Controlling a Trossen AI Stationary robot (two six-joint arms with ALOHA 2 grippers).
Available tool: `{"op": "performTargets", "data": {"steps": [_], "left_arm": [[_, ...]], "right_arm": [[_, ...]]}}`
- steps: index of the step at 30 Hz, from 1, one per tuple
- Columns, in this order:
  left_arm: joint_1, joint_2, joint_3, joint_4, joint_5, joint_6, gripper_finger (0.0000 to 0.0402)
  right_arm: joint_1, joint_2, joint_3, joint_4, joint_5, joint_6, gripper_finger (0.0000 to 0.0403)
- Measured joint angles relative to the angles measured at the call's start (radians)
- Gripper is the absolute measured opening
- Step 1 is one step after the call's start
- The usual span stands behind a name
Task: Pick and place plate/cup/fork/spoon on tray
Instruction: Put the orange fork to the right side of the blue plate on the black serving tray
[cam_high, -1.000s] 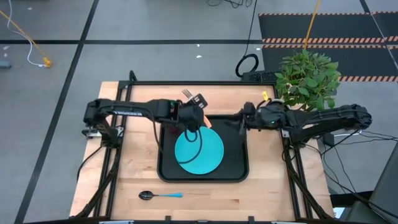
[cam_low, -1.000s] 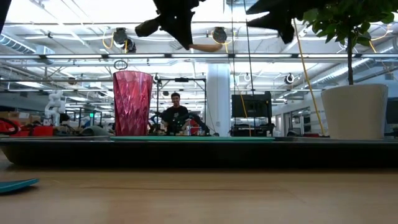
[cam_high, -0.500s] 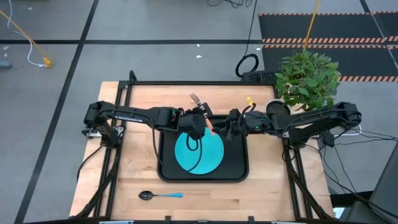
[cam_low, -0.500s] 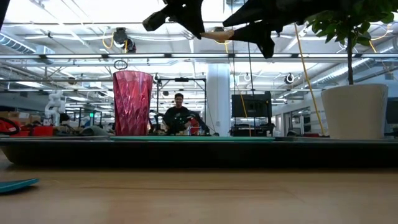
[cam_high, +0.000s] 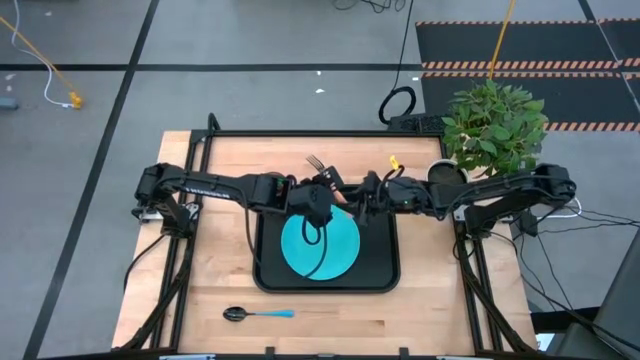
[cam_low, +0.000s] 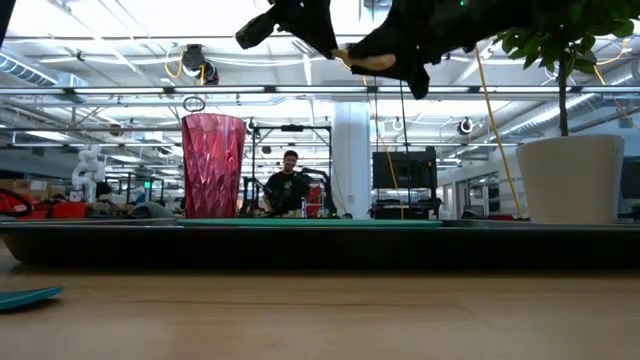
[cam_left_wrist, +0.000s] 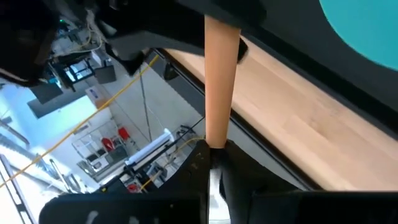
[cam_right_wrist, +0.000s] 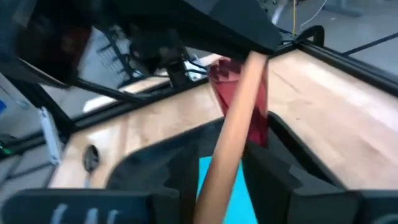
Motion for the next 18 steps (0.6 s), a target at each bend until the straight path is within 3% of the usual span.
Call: {"op": "performTargets", "data": {"steps": [5, 10, 15, 18], "left_arm": [[-0.008, -0.001, 0.000, -0.011, -0.007, -0.043, 0.0046], [-0.014, -0.001, 0.000, 0.007, -0.020, -0.095, 0.0067], [-0.017, -0.023, -0.002, 0.055, -0.172, -0.116, 0.0064], [-0.010, -0.086, 0.001, 0.099, -0.194, -0.152, 0.0053]], "right_arm": [[-0.003, 0.004, -0.001, -0.016, 0.036, -0.109, 0.0027], [0.010, -0.024, 0.000, -0.078, 0.057, -0.123, 0.0027], [0.037, -0.035, 0.004, -0.190, 0.098, -0.057, 0.0027], [0.054, -0.027, -0.003, -0.262, 0.101, -0.012, 0.0027]]}}
